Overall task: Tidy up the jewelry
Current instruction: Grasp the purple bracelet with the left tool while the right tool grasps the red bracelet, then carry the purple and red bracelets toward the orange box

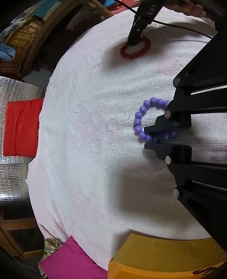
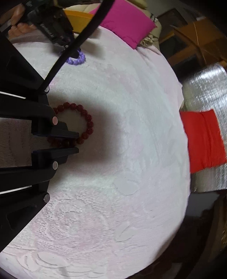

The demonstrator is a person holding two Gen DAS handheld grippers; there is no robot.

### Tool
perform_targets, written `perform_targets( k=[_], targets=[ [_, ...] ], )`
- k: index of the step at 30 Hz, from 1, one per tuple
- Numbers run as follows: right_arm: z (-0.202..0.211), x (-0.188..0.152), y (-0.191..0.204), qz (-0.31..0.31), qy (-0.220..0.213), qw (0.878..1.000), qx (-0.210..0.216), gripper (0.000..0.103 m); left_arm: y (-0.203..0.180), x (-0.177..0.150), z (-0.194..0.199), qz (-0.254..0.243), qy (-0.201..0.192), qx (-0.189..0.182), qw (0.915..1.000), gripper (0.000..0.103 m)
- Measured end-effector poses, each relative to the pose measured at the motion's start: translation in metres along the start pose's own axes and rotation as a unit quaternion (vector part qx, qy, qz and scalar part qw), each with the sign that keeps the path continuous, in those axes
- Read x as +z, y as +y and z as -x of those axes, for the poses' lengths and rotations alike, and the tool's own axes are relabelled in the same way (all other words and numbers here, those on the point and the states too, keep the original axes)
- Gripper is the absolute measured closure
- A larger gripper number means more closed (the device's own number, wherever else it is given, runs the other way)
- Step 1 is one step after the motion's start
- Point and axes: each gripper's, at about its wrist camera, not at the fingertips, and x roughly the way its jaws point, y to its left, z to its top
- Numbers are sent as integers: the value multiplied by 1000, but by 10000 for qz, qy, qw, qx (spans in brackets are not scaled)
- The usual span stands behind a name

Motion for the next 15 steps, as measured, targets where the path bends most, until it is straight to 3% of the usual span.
perform_targets(
  k=[15],
  targets=[
    [39,10,13,-15,-985,9930,653,92,4,5,55,2,-873,-474,9951,93]
  ],
)
